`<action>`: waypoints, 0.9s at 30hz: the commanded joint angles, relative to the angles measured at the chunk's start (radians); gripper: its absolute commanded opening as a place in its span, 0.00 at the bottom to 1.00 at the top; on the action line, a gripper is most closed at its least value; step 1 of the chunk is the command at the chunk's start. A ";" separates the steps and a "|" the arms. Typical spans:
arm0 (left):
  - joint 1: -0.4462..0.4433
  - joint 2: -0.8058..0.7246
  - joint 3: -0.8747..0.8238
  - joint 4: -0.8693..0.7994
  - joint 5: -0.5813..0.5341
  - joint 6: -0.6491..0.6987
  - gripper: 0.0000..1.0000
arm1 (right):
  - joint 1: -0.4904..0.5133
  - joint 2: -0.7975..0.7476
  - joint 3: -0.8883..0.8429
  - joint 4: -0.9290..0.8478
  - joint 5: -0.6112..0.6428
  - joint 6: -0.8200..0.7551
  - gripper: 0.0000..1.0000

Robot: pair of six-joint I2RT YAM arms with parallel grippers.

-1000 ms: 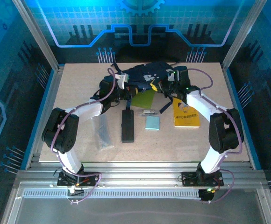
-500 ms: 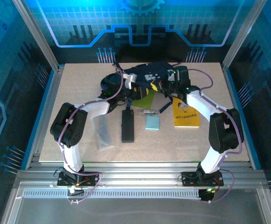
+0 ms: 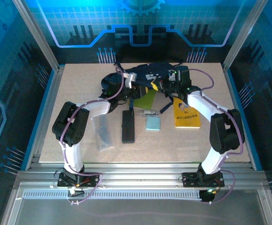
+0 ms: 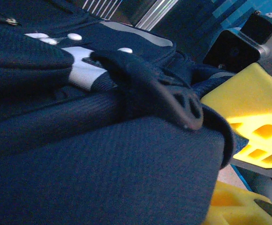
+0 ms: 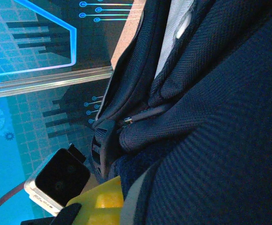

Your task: Pack books, pencil case, and school supplies into a backpack

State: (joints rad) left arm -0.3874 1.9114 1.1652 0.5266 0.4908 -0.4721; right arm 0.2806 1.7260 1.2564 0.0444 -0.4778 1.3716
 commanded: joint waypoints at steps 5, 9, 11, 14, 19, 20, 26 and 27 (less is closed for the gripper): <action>0.041 -0.063 -0.015 0.060 -0.051 -0.004 0.26 | -0.002 -0.046 0.026 0.008 -0.068 -0.025 0.00; 0.042 -0.069 -0.006 0.053 -0.060 -0.006 0.15 | 0.000 -0.046 0.028 -0.006 -0.065 -0.041 0.00; 0.041 -0.067 0.001 0.043 -0.057 -0.007 0.06 | 0.000 -0.043 0.030 -0.008 -0.065 -0.046 0.00; 0.041 -0.069 0.005 0.034 -0.055 -0.008 0.02 | -0.002 -0.039 0.033 -0.006 -0.068 -0.048 0.00; 0.042 -0.102 -0.021 -0.039 -0.139 0.037 0.00 | -0.015 -0.044 0.036 -0.039 -0.051 -0.078 0.00; 0.043 -0.111 -0.023 -0.072 -0.161 0.051 0.00 | -0.018 -0.047 0.037 -0.051 -0.039 -0.091 0.00; 0.044 -0.140 -0.008 -0.300 -0.228 0.129 0.01 | -0.038 -0.062 0.038 -0.108 0.013 -0.153 0.00; 0.044 -0.143 -0.011 -0.304 -0.225 0.134 0.00 | -0.038 -0.058 0.037 -0.105 0.014 -0.154 0.00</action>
State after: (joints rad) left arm -0.3779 1.8050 1.1538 0.3199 0.3912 -0.3908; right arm 0.2798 1.7256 1.2583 -0.0216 -0.4767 1.2686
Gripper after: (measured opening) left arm 0.041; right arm 0.066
